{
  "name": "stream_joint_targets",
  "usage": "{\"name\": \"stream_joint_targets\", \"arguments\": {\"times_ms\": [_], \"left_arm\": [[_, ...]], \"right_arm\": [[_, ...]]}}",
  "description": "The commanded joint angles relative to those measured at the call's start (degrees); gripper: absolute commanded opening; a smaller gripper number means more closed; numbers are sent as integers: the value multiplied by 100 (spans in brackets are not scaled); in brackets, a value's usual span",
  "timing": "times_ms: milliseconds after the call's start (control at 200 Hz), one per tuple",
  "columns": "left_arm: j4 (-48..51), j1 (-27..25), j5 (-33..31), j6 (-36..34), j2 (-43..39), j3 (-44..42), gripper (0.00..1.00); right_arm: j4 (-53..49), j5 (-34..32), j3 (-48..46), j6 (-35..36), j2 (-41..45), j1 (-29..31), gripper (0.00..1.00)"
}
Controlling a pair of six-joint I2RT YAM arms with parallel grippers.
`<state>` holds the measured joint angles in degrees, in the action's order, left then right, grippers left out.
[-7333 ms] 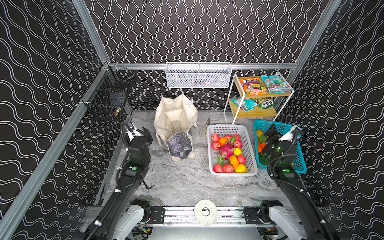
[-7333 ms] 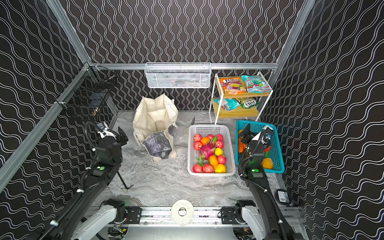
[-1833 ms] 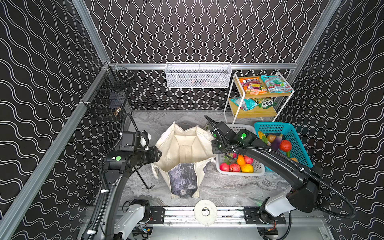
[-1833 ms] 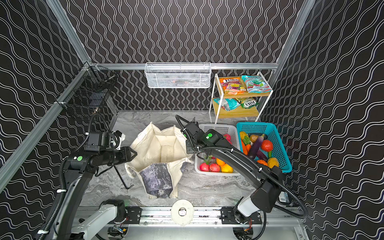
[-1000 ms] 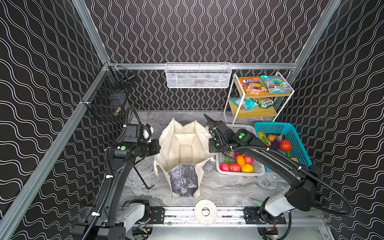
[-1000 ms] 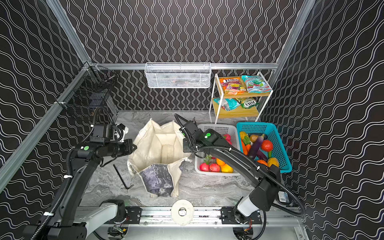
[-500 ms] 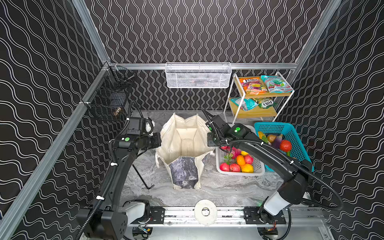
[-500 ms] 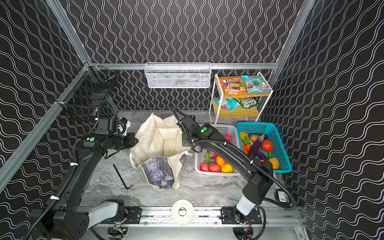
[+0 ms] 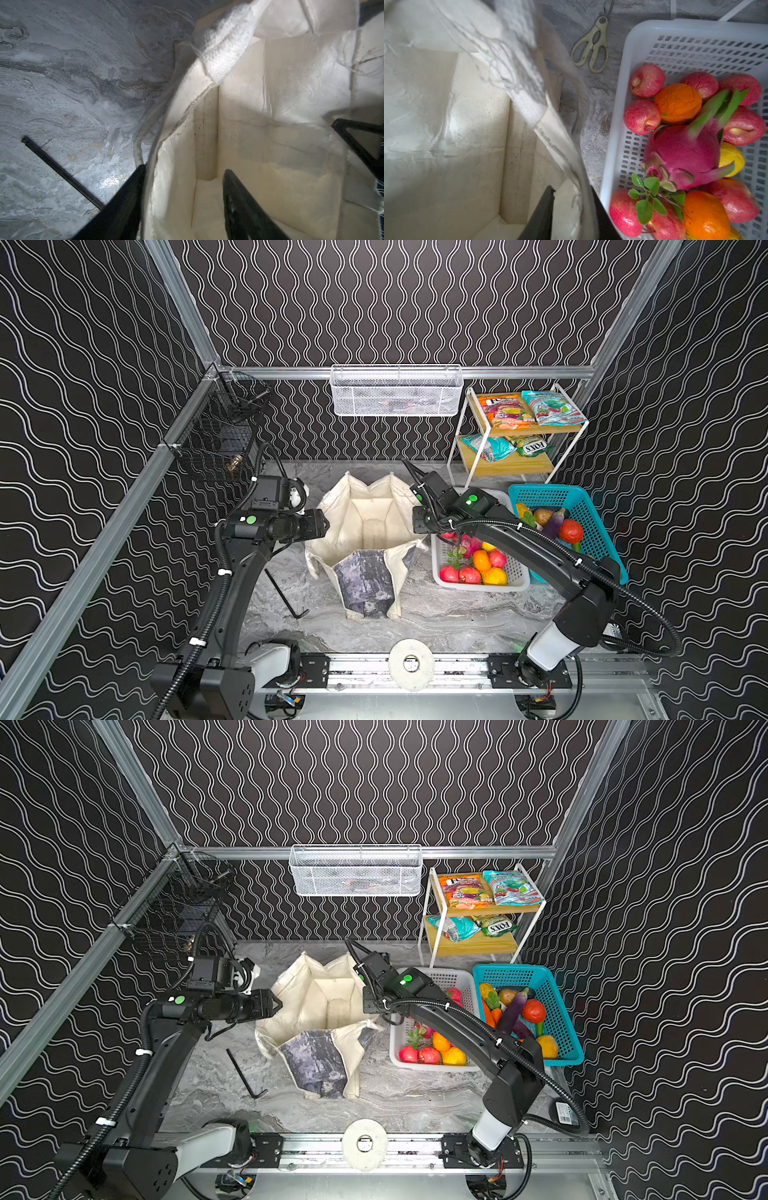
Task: Place the food into the grocery bag and tie it
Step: 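Hold the bag rim open with the left gripper while the right gripper releases and withdraws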
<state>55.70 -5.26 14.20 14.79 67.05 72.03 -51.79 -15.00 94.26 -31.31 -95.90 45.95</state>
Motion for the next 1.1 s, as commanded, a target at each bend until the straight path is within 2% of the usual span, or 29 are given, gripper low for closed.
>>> {"name": "stream_joint_targets", "arguments": {"times_ms": [0, 40, 260, 305, 355, 395, 435, 506, 796, 1096], "left_arm": [[196, -2, -210, -208, -14, -85, 56], [182, -2, -261, -197, -16, -118, 52], [12, -2, -256, -83, -48, -163, 13], [-6, -2, -251, -81, -20, -154, 7], [0, -2, -251, -89, 5, -130, 0], [2, -2, -266, -98, 18, -119, 0], [-5, -2, -292, -100, 26, -110, 0], [-7, -2, -321, -88, 21, -115, 0], [-42, -2, -246, -54, -88, -223, 0], [-76, -2, -121, -160, -113, -320, 0]], "right_arm": [[2, 67, 98, 50, -61, -8, 28], [71, 84, 53, 63, -48, -8, 28], [93, 58, 21, 121, 57, -34, 29], [118, 59, 9, 132, 117, -34, 34], [150, 63, 5, 143, 211, -43, 46], [156, 38, 5, 143, 286, -43, 58], [160, -13, 11, 153, 401, -43, 66], [138, -117, 52, 178, 593, -43, 71], [-167, -731, 11, 48, 1695, -335, 84], [-276, -210, -1637, 111, 2766, -1174, 87]]}}
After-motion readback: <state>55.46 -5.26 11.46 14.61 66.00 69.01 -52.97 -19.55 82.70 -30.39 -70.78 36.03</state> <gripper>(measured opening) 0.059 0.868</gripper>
